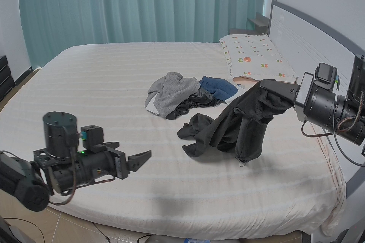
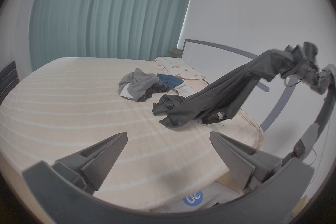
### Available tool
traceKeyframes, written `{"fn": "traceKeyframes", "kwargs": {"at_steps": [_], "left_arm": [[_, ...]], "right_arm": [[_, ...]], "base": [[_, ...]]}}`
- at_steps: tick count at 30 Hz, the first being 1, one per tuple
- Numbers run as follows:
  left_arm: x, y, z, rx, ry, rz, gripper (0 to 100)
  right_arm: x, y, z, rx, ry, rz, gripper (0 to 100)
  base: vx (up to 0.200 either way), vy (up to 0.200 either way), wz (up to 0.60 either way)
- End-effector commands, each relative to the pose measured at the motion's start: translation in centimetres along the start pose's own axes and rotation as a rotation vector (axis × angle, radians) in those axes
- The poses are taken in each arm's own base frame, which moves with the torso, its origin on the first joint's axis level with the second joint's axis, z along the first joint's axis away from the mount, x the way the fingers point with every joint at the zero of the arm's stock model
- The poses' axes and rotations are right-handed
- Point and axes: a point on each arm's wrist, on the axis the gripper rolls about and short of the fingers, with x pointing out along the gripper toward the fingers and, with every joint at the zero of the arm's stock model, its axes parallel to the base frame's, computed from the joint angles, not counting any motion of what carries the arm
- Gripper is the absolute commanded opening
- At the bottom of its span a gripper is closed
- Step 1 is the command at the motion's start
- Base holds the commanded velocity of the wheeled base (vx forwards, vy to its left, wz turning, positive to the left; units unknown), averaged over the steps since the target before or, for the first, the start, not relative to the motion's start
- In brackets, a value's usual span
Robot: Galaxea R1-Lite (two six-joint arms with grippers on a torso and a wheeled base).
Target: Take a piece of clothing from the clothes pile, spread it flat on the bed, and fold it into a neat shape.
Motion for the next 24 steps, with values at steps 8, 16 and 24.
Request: {"fn": "traceKeyframes", "kwargs": {"at_steps": [8,16,24], "left_arm": [[10.9,-1.9,-5.4,0.028,0.106,-0.007,100],[15.6,-1.9,-6.6,-0.001,0.069,-0.014,100],[18.6,-1.9,-7.5,-0.008,0.058,-0.020,100]], "right_arm": [[-0.5,0.9,0.2,-0.003,-0.009,0.033,0],[-0.3,0.7,0.1,-0.004,-0.004,0.027,0],[0.8,0.6,0.3,-0.002,-0.006,0.022,0]], "base": [[0.000,0.000,0.00],[0.000,0.000,0.00],[0.000,0.000,0.00]]}}
